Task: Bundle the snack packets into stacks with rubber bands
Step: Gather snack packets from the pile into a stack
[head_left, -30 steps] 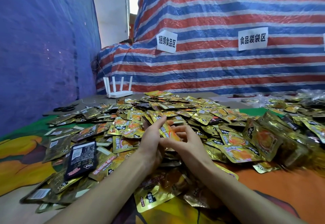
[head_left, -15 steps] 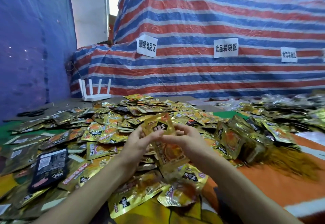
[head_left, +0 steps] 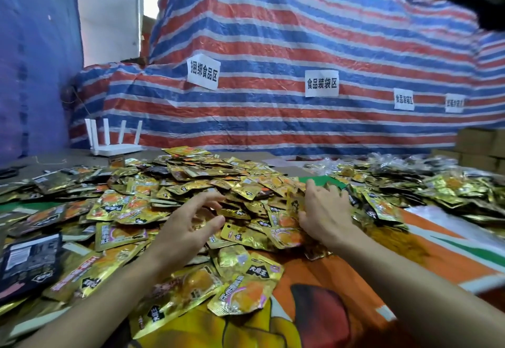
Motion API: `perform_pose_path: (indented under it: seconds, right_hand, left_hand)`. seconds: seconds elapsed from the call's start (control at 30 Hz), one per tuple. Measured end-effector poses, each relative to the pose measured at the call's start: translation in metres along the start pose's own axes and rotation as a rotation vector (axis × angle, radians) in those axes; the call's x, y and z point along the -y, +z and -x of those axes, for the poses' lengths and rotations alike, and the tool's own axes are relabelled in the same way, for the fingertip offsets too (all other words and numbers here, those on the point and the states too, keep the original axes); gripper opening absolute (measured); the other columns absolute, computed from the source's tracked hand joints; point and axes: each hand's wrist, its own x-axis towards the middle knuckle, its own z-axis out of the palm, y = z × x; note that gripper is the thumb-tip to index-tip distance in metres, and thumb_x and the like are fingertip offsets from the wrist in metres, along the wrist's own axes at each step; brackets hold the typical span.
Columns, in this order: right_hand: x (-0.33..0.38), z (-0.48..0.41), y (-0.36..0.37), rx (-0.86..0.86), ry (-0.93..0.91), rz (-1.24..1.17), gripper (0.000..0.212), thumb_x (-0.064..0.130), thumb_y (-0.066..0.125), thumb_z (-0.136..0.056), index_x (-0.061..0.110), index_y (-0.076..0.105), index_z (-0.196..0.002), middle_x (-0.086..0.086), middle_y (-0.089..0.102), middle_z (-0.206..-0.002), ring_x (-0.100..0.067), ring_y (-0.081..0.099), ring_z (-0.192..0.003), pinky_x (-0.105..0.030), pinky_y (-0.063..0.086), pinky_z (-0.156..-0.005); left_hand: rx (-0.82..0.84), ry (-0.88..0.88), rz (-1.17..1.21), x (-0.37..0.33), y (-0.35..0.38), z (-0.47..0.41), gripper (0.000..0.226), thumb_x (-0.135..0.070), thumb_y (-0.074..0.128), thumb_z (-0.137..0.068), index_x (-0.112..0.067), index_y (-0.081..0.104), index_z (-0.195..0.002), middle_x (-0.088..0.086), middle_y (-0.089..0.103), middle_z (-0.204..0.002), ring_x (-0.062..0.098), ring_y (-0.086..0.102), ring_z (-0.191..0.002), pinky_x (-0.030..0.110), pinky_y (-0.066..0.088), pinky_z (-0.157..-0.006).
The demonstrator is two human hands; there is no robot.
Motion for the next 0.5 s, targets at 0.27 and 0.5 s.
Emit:
perform_pose_path:
  seconds: [0.27,0.5]
  right_hand:
    - [0.006,-0.003,0.011,0.026,0.048,0.147,0.05,0.037,0.058,-0.086,0.013,0.048,-0.129,-0.015,0.056,-0.127,-0.034,0.048,-0.12,-0.046,0.037,-0.099]
    - [0.051,0.0,-0.005,-0.04,-0.083,-0.089,0.053,0.052,0.055,-0.089,0.016,0.053,-0.127,-0.012,0.052,-0.13,-0.031,0.045,-0.122,-0.049,0.036,-0.102]
  left_hand:
    - [-0.049,0.014,-0.116,0.012,-0.014,-0.006,0.024,-0.022,0.067,-0.094,-0.04,0.063,-0.109,-0.017,0.065,-0.096,0.001,0.061,-0.092,0.022,0.051,-0.077]
    - [-0.057,-0.173,-0.537,0.012,-0.04,-0.012,0.039,-0.02,0.066,-0.086,-0.033,0.058,-0.121,-0.009,0.056,-0.121,0.014,0.05,-0.117,0.046,0.04,-0.106]
